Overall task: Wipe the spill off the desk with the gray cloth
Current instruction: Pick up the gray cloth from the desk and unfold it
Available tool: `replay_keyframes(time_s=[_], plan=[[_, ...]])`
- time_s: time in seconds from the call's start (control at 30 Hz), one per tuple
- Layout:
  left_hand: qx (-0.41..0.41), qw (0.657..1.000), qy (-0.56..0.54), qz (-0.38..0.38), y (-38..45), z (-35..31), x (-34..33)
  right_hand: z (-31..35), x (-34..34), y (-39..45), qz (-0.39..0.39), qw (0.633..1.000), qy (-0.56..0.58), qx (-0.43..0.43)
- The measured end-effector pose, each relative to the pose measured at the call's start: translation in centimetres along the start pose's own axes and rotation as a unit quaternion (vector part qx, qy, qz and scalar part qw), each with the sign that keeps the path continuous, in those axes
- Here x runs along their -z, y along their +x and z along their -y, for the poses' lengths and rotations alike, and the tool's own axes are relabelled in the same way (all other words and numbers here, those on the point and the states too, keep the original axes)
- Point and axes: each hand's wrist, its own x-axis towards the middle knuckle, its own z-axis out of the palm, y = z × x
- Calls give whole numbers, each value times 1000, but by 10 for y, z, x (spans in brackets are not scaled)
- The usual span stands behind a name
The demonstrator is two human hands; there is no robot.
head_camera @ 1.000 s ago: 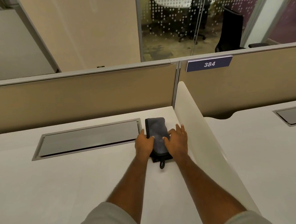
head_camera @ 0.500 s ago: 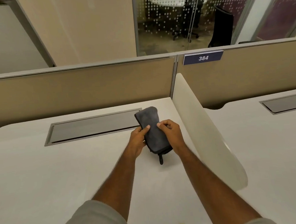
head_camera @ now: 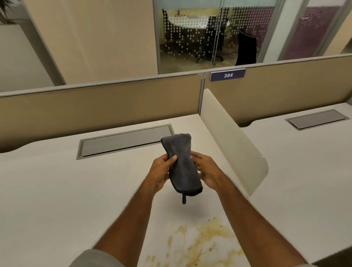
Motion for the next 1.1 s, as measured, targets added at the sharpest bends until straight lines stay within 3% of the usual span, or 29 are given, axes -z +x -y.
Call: replay_keyframes(time_s=[0.4, 0.53, 0.63, 0.77, 0.83, 1.1], plan=[[-23, 995, 94, -14, -103, 36, 19, -54, -22, -106, 25, 1000, 7, -10], [-54, 991, 120, -13, -126, 41, 21, -67, -25, -128, 15, 1000, -4, 26], [-81, 988, 129, -14, -141, 44, 21, -72, -26, -139, -11, 999, -20, 42], [-106, 987, 111, -41, -156, 48, 11, -75, -28, -159, -141, 984, -71, 85], [-108, 988, 99, -46, -161, 50, 3, -74, -26, -168, -167, 977, -77, 107], [-135, 987, 62, -58, -185, 48, -23, -66, 0, -195, -136, 973, -73, 173]])
